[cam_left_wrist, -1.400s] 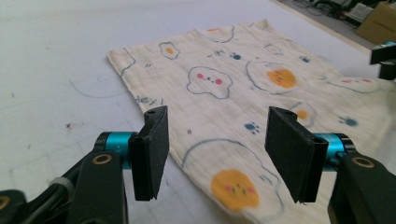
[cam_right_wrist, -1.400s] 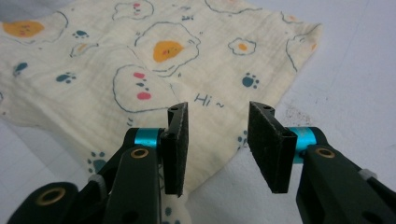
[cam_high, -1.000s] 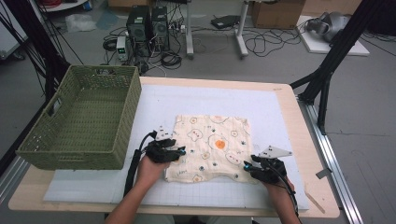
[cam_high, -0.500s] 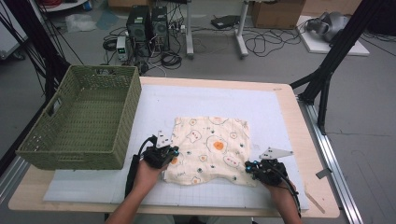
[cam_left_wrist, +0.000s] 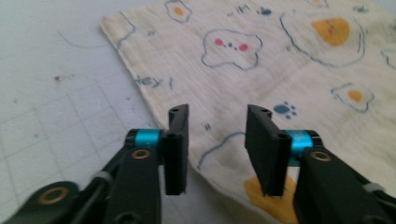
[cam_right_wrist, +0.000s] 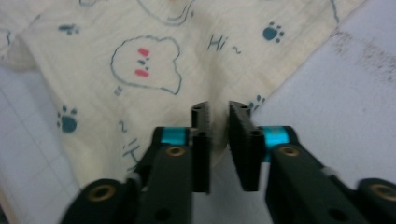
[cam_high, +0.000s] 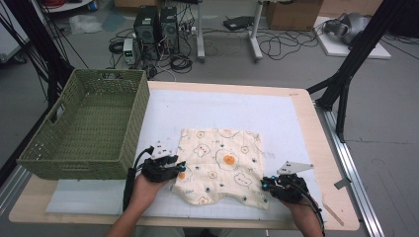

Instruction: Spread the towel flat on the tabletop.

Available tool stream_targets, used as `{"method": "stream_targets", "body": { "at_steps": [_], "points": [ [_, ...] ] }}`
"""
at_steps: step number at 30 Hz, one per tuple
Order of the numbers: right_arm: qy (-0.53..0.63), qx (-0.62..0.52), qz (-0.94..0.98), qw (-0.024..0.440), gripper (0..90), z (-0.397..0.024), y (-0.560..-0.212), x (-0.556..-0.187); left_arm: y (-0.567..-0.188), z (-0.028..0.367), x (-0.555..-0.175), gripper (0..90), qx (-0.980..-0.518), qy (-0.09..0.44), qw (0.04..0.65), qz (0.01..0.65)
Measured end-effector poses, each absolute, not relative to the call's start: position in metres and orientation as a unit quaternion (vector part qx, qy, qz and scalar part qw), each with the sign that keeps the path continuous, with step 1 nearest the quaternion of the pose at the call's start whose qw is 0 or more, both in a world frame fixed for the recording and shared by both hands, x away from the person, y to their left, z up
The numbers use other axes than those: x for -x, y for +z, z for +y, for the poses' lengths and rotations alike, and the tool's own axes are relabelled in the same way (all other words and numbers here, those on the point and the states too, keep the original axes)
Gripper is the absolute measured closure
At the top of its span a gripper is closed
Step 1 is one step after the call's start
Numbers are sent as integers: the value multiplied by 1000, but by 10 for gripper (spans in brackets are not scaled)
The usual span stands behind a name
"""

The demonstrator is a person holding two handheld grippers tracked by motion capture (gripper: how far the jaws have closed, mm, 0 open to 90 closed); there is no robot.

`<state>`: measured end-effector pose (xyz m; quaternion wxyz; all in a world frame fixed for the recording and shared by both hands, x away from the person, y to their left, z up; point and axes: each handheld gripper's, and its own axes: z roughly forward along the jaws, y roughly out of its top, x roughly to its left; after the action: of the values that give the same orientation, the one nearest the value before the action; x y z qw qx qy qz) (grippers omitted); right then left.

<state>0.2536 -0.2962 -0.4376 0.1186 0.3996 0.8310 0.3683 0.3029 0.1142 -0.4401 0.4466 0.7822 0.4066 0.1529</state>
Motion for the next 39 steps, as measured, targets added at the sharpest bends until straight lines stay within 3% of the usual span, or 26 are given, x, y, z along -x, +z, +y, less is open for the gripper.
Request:
{"method": "stream_targets", "body": {
  "at_steps": [3, 9, 22, 28, 30, 32, 34, 39],
  "points": [
    [385, -408, 817, 135, 631, -296, -435, -261, -436, 116, -314, 488, -773, 160, 457, 410],
    [391, -416, 803, 171, 567, -293, -430, -285, -433, 112, -342, 462, -767, 176, 455, 418],
    [358, -450, 793, 202, 527, -290, -440, -350, -446, 98, -393, 459, -769, 179, 411, 456],
    [346, -459, 791, 208, 511, -283, -447, -372, -451, 86, -399, 491, -785, 201, 389, 439],
    [353, -462, 787, 204, 553, -282, -448, -376, -450, 86, -399, 572, -786, 204, 391, 433],
    [360, -456, 790, 196, 727, -279, -448, -379, -450, 84, -398, 844, -796, 207, 390, 415],
    [356, -441, 802, 190, 861, -275, -447, -382, -451, 84, -400, 865, -789, 211, 393, 423],
    [339, -449, 798, 218, 871, -276, -439, -396, -441, 88, -417, 868, -761, 220, 401, 460]
  ]
}}
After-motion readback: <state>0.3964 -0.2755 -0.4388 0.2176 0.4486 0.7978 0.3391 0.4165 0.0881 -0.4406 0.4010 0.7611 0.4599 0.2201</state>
